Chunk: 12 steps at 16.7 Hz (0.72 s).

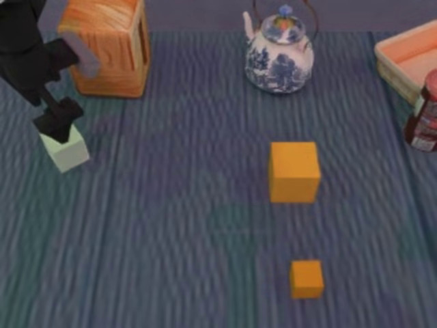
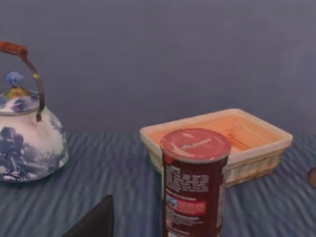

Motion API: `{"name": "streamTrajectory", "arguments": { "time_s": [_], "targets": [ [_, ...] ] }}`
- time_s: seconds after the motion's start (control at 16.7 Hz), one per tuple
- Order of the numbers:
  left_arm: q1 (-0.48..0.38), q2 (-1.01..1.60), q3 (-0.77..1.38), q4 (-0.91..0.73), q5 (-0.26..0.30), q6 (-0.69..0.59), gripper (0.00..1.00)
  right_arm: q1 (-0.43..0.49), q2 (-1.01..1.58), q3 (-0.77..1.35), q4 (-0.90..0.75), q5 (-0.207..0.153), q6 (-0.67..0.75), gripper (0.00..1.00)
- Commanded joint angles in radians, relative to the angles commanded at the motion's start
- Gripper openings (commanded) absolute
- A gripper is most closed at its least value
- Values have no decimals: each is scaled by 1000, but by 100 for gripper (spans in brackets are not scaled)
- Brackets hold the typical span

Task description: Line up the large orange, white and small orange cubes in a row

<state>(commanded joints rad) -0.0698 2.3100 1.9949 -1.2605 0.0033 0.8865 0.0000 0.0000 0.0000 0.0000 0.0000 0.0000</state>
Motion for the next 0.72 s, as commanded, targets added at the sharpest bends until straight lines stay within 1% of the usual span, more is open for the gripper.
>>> {"name": "streamTrajectory", "arguments": {
  "time_s": [0.18,0.54,0.72],
  "targets": [
    [1,8,-24,37,1,-1,100,0,0,0,0,0,0,100],
    [4,66,-167,239,2,2,100,0,0,0,0,0,0,100],
    [5,84,-209,299,2,4,100,0,0,0,0,0,0,100]
  ]
}}
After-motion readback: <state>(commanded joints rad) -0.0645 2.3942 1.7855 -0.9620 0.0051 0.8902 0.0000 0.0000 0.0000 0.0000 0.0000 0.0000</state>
